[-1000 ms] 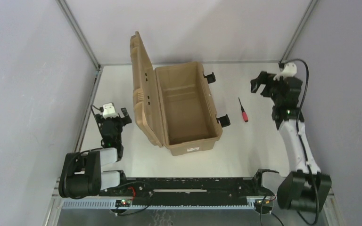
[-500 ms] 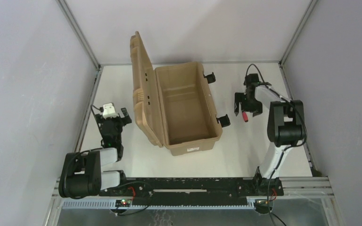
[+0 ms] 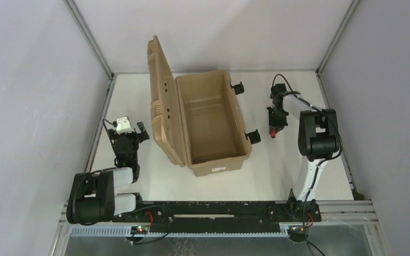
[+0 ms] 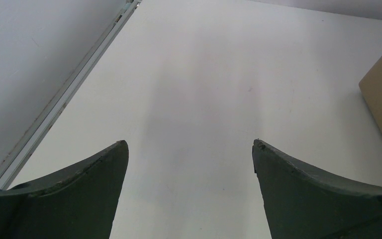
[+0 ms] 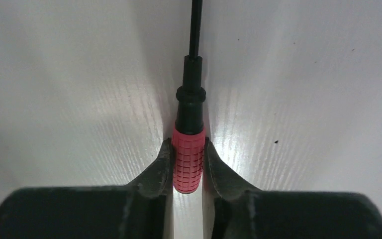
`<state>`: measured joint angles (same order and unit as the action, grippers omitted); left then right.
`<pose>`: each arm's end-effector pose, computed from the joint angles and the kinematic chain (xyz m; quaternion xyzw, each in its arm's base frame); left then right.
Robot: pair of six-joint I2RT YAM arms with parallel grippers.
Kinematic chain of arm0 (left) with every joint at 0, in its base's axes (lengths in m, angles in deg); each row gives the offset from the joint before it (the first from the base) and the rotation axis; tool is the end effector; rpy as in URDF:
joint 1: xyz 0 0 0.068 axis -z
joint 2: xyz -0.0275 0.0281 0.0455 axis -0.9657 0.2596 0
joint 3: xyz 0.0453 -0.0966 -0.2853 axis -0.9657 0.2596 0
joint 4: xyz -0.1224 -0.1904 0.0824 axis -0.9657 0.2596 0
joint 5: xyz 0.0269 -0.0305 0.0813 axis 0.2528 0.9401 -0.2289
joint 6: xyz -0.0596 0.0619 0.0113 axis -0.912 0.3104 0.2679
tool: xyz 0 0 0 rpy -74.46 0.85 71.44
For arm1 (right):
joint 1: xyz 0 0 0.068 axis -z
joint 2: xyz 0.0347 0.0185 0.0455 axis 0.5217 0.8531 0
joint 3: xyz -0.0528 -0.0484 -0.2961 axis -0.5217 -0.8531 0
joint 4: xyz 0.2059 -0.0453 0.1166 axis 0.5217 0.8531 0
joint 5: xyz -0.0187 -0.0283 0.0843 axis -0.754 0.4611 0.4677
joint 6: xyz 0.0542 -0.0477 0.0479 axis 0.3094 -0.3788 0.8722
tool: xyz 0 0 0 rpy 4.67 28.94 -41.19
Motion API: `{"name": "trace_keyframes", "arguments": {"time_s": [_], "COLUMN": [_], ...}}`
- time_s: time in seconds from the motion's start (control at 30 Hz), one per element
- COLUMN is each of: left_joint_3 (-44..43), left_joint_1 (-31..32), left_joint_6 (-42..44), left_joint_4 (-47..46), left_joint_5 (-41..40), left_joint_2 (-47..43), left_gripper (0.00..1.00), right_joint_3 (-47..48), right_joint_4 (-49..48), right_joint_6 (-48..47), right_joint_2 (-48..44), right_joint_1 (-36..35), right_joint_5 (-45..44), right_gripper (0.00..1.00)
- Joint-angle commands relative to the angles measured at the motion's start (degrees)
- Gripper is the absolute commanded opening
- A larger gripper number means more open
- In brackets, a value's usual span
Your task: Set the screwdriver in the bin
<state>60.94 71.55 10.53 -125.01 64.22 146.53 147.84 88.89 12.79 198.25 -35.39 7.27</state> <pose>0.2316 0.0267 0.2090 -0.0943 0.7348 0.0696 0.6681 0.3810 0.0234 0.1625 0.0039 0.9936 -0.0098 0.1125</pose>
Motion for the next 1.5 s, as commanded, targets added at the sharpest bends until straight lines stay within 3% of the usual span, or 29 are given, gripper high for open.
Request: {"name": "trace_keyframes", "arguments": {"time_s": [0.0, 0.17, 0.33, 0.57, 0.63, 0.8, 1.03, 1.27, 1.47], "left_joint_3": [-1.86, -1.93, -1.86, -1.87, -1.86, -1.85, -1.86, -1.87, -1.86], "left_joint_1": [-0.21, -0.2, -0.21, -0.2, -0.25, -0.2, -0.14, -0.2, -0.17], "left_joint_6": [1.1, 1.14, 1.1, 1.1, 1.09, 1.1, 1.1, 1.1, 1.12], "left_joint_4": [-3.76, -3.77, -3.81, -3.84, -3.85, -3.83, -3.72, -3.76, -3.83], "left_joint_5": [0.68, 0.73, 0.69, 0.68, 0.69, 0.7, 0.68, 0.65, 0.57], "left_joint_2": [0.02, 0.02, 0.02, 0.02, 0.02, -0.02, 0.02, 0.01, 0.1], "left_gripper": [1.0, 1.0, 1.0, 1.0, 1.0, 1.0, 1.0, 1.0, 1.0], "right_joint_3": [1.31, 2.99, 11.17, 38.36, 48.26, 62.96, 56.67, 39.98, 39.66], "right_joint_4": [0.87, 3.84, 12.7, 32.83, 36.07, 37.77, 31.15, 18.44, 15.57], "right_joint_6": [-1.48, -1.58, 0.25, 8.36, 11.27, 17.02, 19.5, 18.92, 16.96], "right_joint_2": [2.83, -4.62, -14.29, -15.24, -13.2, -5.17, 2.43, 8.63, 16.29], "right_joint_1": [0.33, -0.15, -1.32, -10.27, -14.93, -26.71, -32.6, -34.21, -35.81], "right_joint_5": [-7.53, -6.67, -7.23, -8.01, -8.29, -6.93, -0.43, 1.05, -0.24], "right_gripper": [0.01, 0.0, 0.0, 0.0, 0.0, 0.0, 0.0, 0.0, 0.0]}}
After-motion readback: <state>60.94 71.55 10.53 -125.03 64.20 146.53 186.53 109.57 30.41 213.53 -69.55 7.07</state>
